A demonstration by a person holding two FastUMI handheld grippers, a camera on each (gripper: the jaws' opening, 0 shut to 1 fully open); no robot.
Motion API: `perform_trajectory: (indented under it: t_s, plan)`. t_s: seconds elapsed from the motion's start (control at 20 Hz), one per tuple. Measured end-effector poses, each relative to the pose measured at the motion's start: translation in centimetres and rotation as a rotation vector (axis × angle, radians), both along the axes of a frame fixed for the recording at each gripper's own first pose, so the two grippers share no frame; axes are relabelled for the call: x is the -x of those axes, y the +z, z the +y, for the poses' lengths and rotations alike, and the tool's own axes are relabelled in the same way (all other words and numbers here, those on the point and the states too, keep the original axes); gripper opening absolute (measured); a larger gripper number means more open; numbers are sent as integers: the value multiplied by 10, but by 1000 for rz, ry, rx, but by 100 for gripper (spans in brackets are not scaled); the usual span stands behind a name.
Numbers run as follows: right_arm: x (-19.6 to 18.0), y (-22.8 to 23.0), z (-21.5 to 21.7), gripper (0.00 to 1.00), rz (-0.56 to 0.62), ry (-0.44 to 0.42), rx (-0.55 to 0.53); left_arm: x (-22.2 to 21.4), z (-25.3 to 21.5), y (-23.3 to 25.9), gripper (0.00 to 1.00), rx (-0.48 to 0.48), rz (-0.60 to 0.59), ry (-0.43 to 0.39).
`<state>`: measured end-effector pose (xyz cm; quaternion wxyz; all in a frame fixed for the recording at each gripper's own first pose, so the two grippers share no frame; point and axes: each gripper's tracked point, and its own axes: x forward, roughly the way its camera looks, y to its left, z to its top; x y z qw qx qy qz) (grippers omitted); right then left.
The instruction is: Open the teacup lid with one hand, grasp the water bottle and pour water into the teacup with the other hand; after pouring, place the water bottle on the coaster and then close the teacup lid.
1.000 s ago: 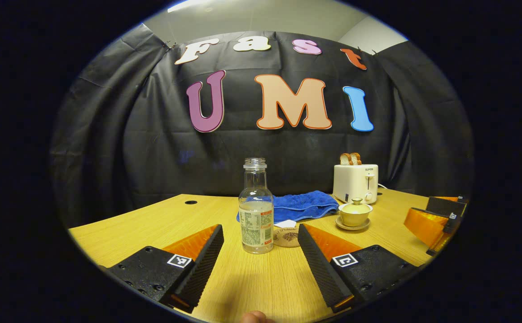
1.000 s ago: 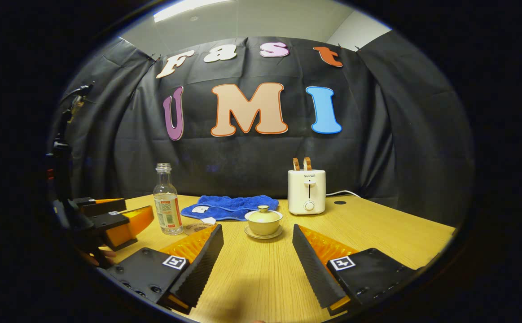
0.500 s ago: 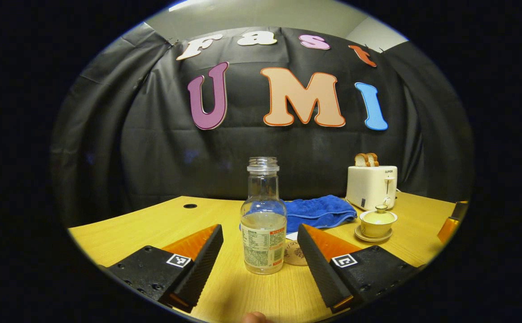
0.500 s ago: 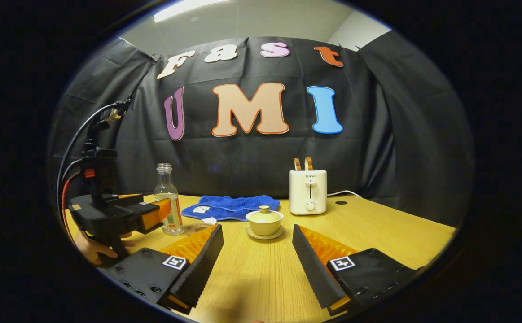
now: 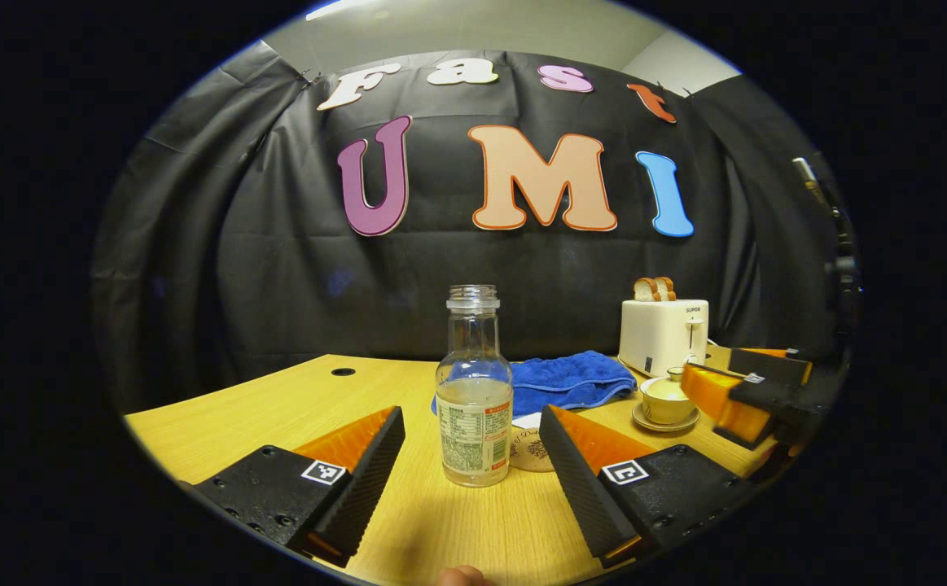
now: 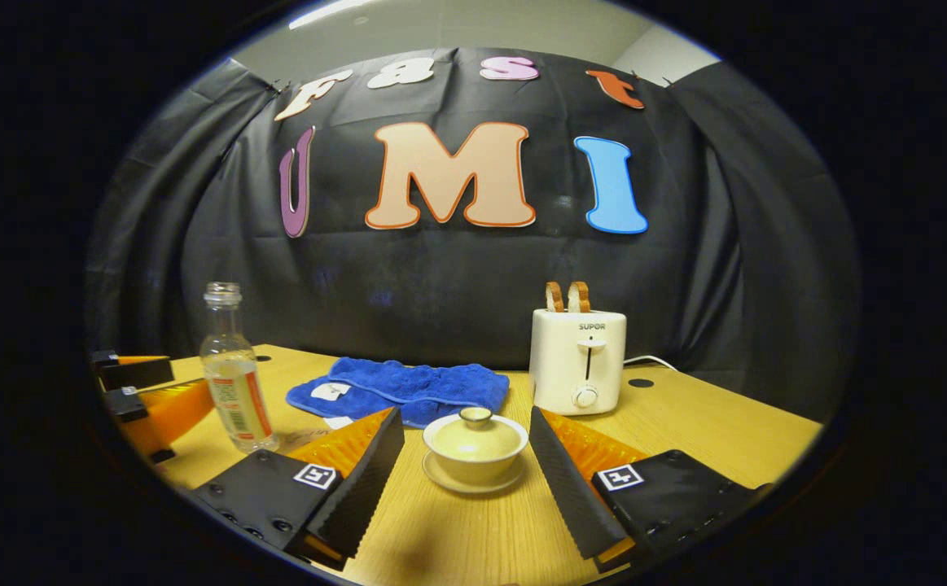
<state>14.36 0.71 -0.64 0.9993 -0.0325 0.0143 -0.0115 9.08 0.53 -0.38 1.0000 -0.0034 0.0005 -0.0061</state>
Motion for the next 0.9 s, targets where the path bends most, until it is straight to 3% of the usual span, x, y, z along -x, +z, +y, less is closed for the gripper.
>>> perform_trajectory:
  t_s: [0.2,0.45,0.6,0.75,0.9]
  plan:
    - [-34,-9,-4,99,36,-19,-10,0,0,-1,98,1,1,-1]
    - [-62,-16,-13,89,66,-26,-1,0,-2,0,97,1,0,-6]
    - [-64,-16,-9,58,88,-15,27,0,-2,0,98,1,-1,-8]
    - [-66,-20,-6,65,112,-3,45,0,-1,1,97,1,0,-8]
    - [-70,-23,-6,45,122,-3,52,1,-1,0,97,0,-1,-9]
